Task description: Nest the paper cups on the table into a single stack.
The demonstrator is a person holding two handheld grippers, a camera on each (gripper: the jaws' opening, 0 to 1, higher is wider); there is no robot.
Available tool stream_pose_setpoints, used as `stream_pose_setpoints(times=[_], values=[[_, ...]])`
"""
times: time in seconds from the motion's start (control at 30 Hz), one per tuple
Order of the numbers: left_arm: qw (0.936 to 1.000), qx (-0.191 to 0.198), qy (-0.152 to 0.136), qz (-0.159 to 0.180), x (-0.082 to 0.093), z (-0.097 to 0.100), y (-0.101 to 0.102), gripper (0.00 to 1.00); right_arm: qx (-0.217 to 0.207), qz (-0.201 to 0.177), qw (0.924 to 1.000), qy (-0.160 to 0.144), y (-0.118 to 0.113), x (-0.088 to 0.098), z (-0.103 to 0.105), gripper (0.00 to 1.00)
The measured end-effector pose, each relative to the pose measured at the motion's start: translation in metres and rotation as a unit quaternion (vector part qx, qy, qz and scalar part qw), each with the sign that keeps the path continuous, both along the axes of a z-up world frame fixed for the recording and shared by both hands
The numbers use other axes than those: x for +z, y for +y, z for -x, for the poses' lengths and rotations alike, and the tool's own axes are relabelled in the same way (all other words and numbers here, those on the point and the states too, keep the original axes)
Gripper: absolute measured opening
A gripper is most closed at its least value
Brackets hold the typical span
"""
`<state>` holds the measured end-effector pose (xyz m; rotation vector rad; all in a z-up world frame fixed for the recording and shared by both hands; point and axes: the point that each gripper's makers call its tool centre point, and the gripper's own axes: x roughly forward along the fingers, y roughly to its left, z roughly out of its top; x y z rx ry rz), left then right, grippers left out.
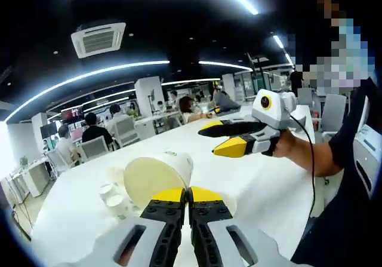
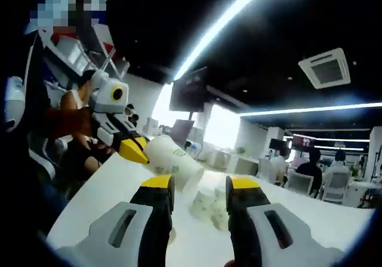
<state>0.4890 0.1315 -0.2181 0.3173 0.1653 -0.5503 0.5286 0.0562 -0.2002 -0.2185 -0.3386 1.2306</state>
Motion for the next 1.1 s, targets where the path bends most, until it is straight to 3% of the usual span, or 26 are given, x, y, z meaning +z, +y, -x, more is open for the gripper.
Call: stream_pose_setpoints(times=[0.13,0.23,0.43,0.6,0.9,1.1], values=[[0.9993,-0.01,0.015,-0.033,-0.002,0.003,-0.005,0.02,-0.008,0.048,0.9969,-0.062,0.0,0.004,0.013,0.39],[0.9982,-0.018,0.026,-0.052,-0.002,0.005,-0.008,0.02,-0.01,0.09,0.99,-0.108,0.006,0.0,0.022,0.46],[0.9939,-0.034,0.045,-0.095,-0.004,0.01,-0.013,0.02,-0.004,0.15,0.9759,-0.159,0.018,-0.009,0.038,0.5],[0.986,-0.051,0.064,-0.145,-0.008,0.016,-0.018,0.02,0.007,0.18,0.9686,-0.171,0.03,-0.015,0.044,0.51],[0.9774,-0.063,0.075,-0.187,-0.008,0.021,-0.028,0.02,0.004,0.223,0.9554,-0.193,0.046,-0.027,0.048,0.53],[0.97,-0.069,0.081,-0.218,-0.012,0.023,-0.033,0.02,-0.003,0.225,0.9544,-0.195,0.049,-0.027,0.046,0.52]])
